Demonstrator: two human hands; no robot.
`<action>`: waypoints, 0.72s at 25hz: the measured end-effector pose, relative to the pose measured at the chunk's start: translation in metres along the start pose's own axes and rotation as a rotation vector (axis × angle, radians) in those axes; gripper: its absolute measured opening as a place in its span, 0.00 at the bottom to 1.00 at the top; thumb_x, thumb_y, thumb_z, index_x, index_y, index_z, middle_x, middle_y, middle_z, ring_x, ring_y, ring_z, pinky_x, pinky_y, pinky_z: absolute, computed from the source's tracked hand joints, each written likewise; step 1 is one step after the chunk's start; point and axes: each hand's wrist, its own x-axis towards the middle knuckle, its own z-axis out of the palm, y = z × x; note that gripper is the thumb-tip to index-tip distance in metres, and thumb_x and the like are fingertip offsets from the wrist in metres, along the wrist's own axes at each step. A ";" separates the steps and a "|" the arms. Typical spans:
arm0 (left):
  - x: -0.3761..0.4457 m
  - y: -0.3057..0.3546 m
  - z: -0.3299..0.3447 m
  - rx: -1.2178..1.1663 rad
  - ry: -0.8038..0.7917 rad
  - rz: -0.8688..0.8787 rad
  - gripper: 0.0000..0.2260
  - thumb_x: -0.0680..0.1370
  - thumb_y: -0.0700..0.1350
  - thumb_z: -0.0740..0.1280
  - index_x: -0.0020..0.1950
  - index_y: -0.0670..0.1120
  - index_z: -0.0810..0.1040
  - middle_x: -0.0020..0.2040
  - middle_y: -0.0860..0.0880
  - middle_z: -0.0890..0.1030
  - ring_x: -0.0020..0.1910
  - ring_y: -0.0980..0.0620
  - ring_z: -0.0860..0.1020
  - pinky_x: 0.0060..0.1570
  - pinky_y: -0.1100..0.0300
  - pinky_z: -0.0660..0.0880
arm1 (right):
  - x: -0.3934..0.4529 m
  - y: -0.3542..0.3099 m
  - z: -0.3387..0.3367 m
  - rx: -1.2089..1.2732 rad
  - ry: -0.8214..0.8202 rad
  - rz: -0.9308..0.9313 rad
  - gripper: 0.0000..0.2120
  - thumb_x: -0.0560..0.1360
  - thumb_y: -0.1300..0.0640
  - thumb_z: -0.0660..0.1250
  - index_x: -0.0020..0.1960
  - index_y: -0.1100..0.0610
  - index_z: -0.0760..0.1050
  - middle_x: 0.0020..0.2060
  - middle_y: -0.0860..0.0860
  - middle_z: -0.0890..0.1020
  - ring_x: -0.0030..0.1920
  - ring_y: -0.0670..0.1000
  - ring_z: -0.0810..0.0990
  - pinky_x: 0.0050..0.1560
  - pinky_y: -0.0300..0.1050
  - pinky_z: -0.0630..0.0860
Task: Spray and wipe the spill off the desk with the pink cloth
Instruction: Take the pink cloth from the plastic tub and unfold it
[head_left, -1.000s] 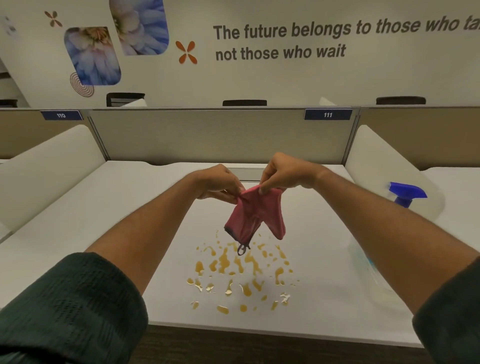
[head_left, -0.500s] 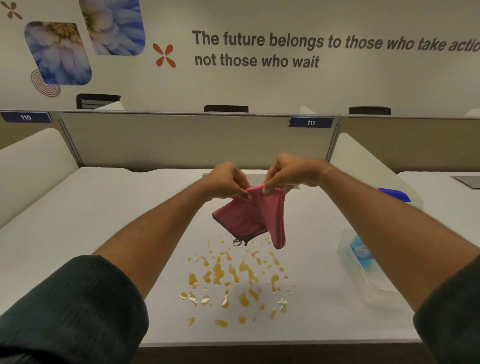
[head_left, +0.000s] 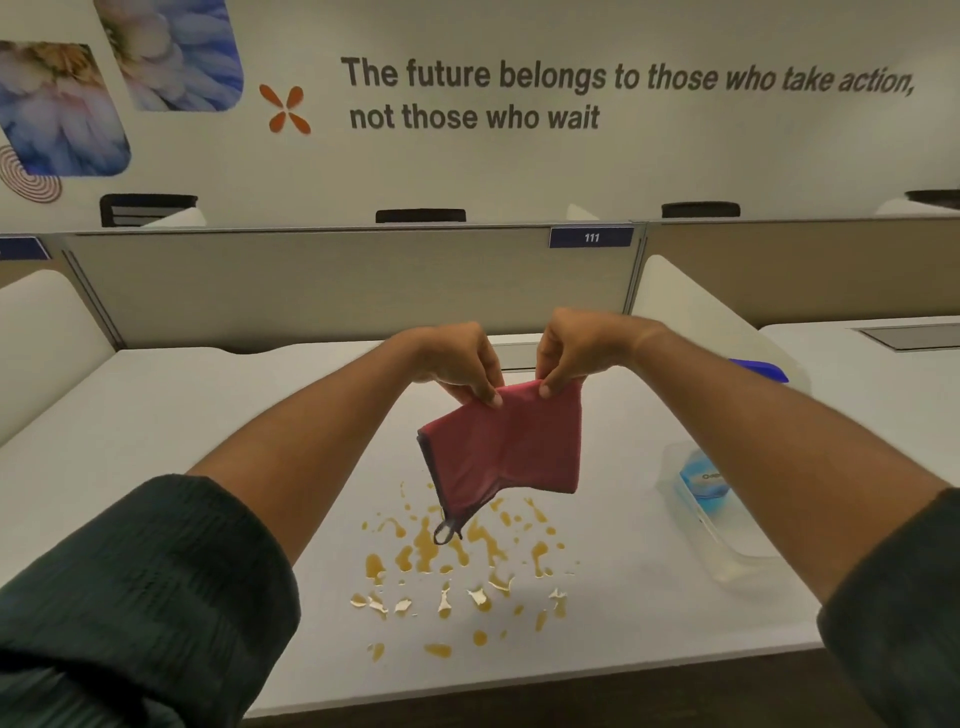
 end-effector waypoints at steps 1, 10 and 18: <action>0.001 0.000 0.000 0.025 -0.010 -0.010 0.07 0.69 0.34 0.76 0.45 0.41 0.84 0.39 0.46 0.85 0.39 0.52 0.84 0.43 0.61 0.81 | 0.000 0.001 -0.001 0.015 -0.011 0.000 0.07 0.68 0.58 0.79 0.46 0.55 0.85 0.36 0.47 0.85 0.36 0.43 0.83 0.40 0.38 0.79; 0.005 0.012 -0.003 0.048 -0.030 -0.022 0.05 0.68 0.36 0.77 0.42 0.42 0.84 0.38 0.45 0.85 0.39 0.51 0.84 0.43 0.59 0.82 | -0.003 0.009 -0.011 -0.048 -0.020 -0.006 0.06 0.71 0.58 0.76 0.48 0.56 0.85 0.40 0.49 0.86 0.40 0.46 0.84 0.47 0.41 0.82; 0.015 0.025 0.005 0.041 -0.080 -0.035 0.05 0.69 0.36 0.77 0.42 0.42 0.84 0.37 0.46 0.85 0.38 0.52 0.83 0.40 0.61 0.81 | -0.011 0.028 -0.009 -0.020 0.008 0.003 0.07 0.70 0.59 0.77 0.48 0.56 0.85 0.40 0.49 0.86 0.40 0.45 0.84 0.42 0.37 0.80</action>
